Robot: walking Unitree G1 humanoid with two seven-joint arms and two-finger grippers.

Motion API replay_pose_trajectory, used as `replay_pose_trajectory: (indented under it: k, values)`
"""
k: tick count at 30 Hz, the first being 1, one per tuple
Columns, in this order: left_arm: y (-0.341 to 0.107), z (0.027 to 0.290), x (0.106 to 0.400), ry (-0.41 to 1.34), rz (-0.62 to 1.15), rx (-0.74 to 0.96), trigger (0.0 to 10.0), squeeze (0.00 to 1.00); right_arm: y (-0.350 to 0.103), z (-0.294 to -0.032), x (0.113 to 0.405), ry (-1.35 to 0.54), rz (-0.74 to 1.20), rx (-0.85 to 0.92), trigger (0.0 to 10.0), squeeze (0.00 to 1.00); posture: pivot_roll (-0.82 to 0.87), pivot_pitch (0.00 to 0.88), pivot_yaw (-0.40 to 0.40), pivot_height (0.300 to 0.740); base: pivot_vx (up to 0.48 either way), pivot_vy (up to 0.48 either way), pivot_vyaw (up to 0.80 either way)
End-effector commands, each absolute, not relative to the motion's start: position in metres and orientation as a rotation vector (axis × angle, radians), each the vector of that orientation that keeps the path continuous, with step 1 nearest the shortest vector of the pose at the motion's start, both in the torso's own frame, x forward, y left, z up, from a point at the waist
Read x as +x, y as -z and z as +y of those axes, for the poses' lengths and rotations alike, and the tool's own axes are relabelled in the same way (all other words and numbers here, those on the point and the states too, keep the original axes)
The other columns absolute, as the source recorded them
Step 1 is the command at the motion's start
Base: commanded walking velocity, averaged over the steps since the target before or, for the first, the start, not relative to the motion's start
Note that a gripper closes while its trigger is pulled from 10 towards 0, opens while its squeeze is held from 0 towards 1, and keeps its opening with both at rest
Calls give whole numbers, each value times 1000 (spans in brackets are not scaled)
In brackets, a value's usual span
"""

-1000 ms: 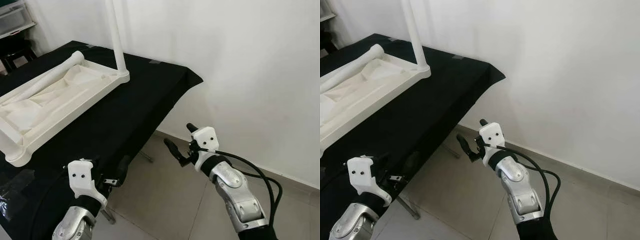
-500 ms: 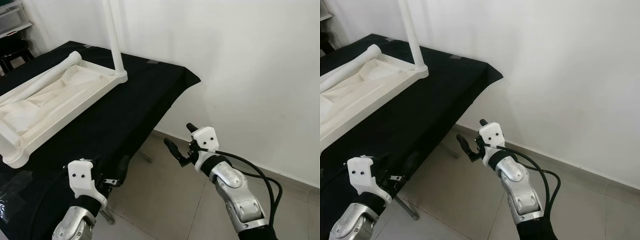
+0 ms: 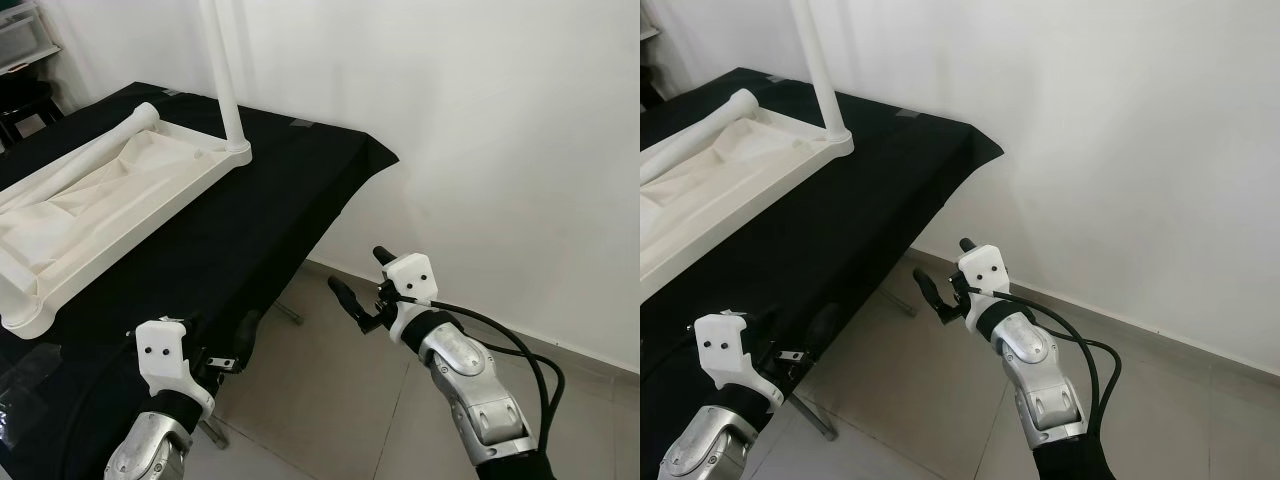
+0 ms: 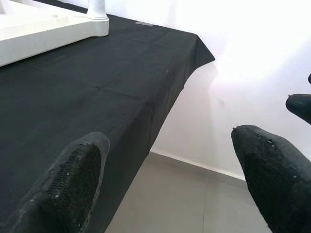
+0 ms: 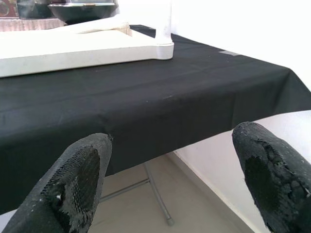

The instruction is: Building children table

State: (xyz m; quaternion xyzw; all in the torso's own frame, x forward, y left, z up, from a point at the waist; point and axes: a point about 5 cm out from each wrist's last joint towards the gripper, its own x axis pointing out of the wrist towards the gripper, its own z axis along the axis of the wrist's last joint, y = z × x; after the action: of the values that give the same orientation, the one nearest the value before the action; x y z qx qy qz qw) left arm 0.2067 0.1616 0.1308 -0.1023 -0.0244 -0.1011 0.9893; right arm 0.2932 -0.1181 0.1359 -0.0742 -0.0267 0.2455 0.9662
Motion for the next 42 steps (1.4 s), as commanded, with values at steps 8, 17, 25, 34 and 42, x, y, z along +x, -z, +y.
replay_pose_trajectory:
  k: [8,17,25,34,42]
  values:
    - [-128,164,206,196,-41,-204,10000,0,-134,-115,294,-511,-50,-143,10000,0,-102,103,35,740,0,0,0]
    - [-128,164,206,196,-42,-203,10000,0,-134,-114,294,-517,-42,-152,10000,0,-102,102,36,740,0,0,178]
    - [-129,164,206,199,-52,-214,10000,0,-133,-114,293,-522,-38,-152,10000,0,-103,101,37,740,0,0,800]
    - [-129,163,206,203,-43,-199,10000,0,-134,-114,294,-517,-48,-131,10000,0,-102,99,35,740,0,-42,533]
    - [-127,163,206,205,-32,-195,10000,0,-134,-114,294,-519,-48,-131,10000,0,-102,94,36,740,0,-439,0]
